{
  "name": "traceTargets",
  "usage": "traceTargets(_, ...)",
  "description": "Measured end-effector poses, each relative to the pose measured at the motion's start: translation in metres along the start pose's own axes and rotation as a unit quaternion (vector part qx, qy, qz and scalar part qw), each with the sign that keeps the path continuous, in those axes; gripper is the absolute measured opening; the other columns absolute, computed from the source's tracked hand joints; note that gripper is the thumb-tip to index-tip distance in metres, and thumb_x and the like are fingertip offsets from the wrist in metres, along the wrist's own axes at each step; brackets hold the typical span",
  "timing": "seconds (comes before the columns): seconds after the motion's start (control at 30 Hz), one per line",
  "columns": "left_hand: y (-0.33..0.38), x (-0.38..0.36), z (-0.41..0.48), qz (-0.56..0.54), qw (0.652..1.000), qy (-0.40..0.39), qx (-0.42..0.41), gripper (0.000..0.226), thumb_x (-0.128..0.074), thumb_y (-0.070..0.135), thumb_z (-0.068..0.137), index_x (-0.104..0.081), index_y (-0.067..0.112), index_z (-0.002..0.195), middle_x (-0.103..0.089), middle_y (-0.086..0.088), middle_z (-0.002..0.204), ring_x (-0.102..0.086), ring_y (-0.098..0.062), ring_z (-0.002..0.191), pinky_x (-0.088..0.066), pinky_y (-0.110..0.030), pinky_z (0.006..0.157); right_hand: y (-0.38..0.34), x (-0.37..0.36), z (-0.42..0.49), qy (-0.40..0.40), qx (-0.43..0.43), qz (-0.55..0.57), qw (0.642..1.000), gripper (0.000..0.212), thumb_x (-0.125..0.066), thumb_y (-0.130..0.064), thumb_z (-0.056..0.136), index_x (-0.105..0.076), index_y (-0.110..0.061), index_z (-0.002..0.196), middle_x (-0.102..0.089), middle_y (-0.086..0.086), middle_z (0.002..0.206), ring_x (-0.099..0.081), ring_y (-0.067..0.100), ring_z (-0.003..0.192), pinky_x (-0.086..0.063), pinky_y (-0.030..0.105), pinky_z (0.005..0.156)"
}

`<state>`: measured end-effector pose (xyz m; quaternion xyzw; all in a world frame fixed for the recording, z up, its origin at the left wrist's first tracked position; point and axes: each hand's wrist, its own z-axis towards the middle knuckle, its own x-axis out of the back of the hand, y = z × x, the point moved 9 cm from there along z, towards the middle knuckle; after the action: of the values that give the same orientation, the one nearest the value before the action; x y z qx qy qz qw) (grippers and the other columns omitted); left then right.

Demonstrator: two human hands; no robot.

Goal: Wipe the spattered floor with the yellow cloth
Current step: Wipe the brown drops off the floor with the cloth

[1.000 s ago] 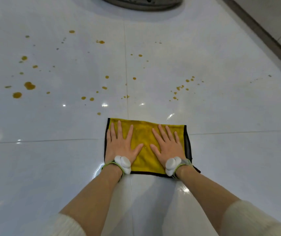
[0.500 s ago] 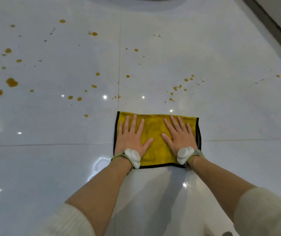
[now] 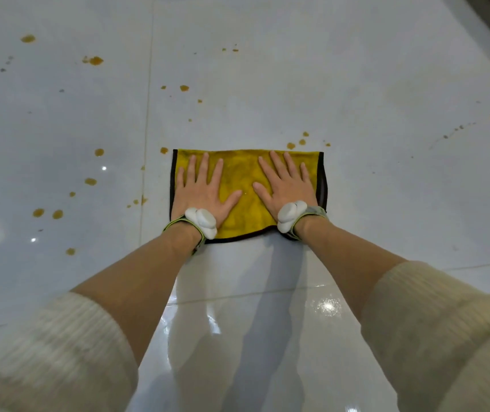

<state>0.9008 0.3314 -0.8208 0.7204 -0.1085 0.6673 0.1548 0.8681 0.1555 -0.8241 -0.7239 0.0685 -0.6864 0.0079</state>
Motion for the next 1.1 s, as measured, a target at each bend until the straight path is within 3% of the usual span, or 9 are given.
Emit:
traceTargets(0.23,0.000,0.003,-0.069,0.004,1.000,-0.031,-0.006,0.089,-0.002,0.078,0.085,-0.006,0.024,0.156,-0.001,-0.008,0.164,0.003,-0.031,0.150,-0.004,-0.050,0.121,-0.019,0.002,-0.071,-0.027,0.018,-0.003,0.999,0.069,-0.016,-0.068,0.092,-0.009,-0.036,0.153,-0.006,-0.005,0.162,-0.002,0.022,0.149,-0.005,0.049,0.120)
traceTargets(0.4,-0.010,-0.004,-0.187,-0.036,0.998,-0.042,0.009,0.085,-0.022,0.074,0.089,-0.027,0.018,0.153,-0.016,-0.012,0.161,-0.012,-0.034,0.149,-0.014,-0.052,0.118,-0.063,-0.004,-0.169,-0.045,0.053,0.001,0.998,0.069,-0.023,-0.066,0.093,-0.020,-0.032,0.152,-0.015,-0.002,0.160,-0.012,0.027,0.148,-0.016,0.052,0.118)
traceTargets(0.5,-0.019,-0.012,-0.214,-0.034,0.998,-0.055,0.013,0.085,-0.029,0.074,0.088,-0.030,0.018,0.152,-0.018,-0.011,0.161,-0.014,-0.034,0.148,-0.018,-0.053,0.115,-0.077,-0.012,-0.192,-0.051,0.058,-0.012,0.997,0.068,-0.023,-0.066,0.093,-0.024,-0.031,0.151,-0.019,-0.001,0.159,-0.017,0.029,0.147,-0.015,0.052,0.116)
traceTargets(0.67,-0.027,-0.005,-0.175,-0.025,0.999,-0.030,0.007,0.087,-0.022,0.076,0.088,-0.026,0.018,0.153,-0.018,-0.012,0.161,-0.013,-0.034,0.149,-0.015,-0.052,0.118,-0.085,-0.006,-0.159,-0.044,0.084,-0.020,0.995,0.068,-0.019,-0.065,0.093,-0.022,-0.031,0.152,-0.016,-0.002,0.160,-0.012,0.027,0.148,-0.014,0.050,0.118)
traceTargets(0.83,-0.081,0.008,-0.086,-0.008,0.999,-0.009,0.039,0.093,-0.005,0.080,0.082,-0.013,0.022,0.155,-0.007,-0.009,0.163,-0.002,-0.031,0.150,-0.005,-0.049,0.121,-0.109,-0.003,-0.063,-0.025,0.057,0.001,0.998,0.067,-0.018,-0.064,0.093,-0.017,-0.033,0.152,-0.013,-0.003,0.161,-0.008,0.024,0.149,-0.008,0.049,0.120)
traceTargets(1.0,-0.145,0.005,-0.014,-0.009,0.998,-0.007,0.056,0.095,-0.003,0.083,0.079,-0.008,0.026,0.155,-0.003,-0.005,0.164,0.002,-0.027,0.150,-0.003,-0.046,0.121,-0.137,-0.014,0.032,-0.012,0.057,0.018,0.998,0.069,-0.015,-0.068,0.090,-0.017,-0.035,0.151,-0.013,-0.004,0.161,-0.006,0.024,0.149,-0.003,0.050,0.118)
traceTargets(1.1,-0.146,0.010,-0.002,-0.004,0.999,0.000,0.044,0.093,-0.003,0.082,0.080,-0.006,0.026,0.155,-0.002,-0.005,0.164,0.003,-0.027,0.150,-0.002,-0.046,0.122,-0.136,-0.011,0.053,-0.001,0.055,0.012,0.998,0.072,-0.012,-0.069,0.088,-0.017,-0.035,0.151,-0.013,-0.005,0.161,-0.006,0.024,0.149,-0.003,0.051,0.118)
